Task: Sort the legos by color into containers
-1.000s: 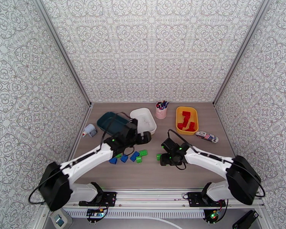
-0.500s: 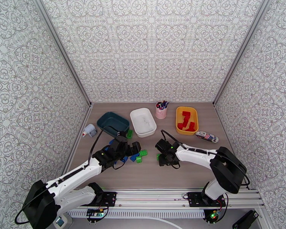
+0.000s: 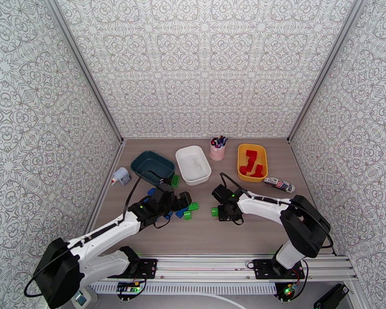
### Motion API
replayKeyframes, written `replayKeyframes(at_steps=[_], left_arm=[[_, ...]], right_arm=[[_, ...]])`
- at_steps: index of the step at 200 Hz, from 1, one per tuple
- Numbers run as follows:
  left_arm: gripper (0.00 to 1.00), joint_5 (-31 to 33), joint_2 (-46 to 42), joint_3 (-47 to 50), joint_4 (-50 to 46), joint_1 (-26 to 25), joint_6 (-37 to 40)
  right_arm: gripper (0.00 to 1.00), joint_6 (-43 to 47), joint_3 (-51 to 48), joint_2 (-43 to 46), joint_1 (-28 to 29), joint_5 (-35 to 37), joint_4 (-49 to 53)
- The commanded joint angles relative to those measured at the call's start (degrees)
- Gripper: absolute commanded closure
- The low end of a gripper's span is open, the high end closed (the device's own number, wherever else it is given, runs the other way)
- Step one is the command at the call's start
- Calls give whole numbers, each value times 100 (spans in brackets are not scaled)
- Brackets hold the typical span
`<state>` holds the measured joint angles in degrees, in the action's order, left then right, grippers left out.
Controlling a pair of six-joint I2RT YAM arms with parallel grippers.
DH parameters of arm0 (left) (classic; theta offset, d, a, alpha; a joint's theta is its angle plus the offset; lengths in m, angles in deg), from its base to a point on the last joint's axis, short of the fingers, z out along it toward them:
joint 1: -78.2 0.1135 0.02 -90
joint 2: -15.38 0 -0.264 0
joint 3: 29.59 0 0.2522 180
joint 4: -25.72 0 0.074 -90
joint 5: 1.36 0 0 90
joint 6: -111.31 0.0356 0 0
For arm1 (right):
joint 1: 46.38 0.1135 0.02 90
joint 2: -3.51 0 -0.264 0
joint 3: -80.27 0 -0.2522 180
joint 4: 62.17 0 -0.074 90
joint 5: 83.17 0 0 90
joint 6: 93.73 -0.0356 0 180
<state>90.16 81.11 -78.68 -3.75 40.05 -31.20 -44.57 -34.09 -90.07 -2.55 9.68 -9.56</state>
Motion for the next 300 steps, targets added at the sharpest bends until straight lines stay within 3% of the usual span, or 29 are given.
replayKeyframes(at_steps=[1, 69, 103, 149, 193, 217, 241, 300], left_arm=[[1, -252, 104, 18, 455, -18, -117], [1, -1117, 558, -311, 974, 548, -172], [1, -1294, 811, -774, 879, 960, -51], [1, -1057, 542, -1070, 131, 1374, 199], [1, -1087, -76, -500, -182, 1595, 220], [1, -1098, -315, -234, -304, 1600, 222], [1, -1262, -347, -131, -301, 1592, 289], [1, -1048, -68, -510, -421, 1290, 441]], right_arm=[[65, 32, 39, 73, -114, -217, -454], [68, 248, 1058, 331, -194, -354, -19], [68, 388, 2187, -218, -268, -572, 0], [68, 423, 3780, -1305, -598, -894, 1], [61, 389, 5070, -2295, -884, -1290, 160], [49, 432, 5611, -2626, -917, -1350, 373], [38, 453, 5773, -2646, -918, -1358, 445], [36, 575, 4754, -1703, -913, -1041, 440]])
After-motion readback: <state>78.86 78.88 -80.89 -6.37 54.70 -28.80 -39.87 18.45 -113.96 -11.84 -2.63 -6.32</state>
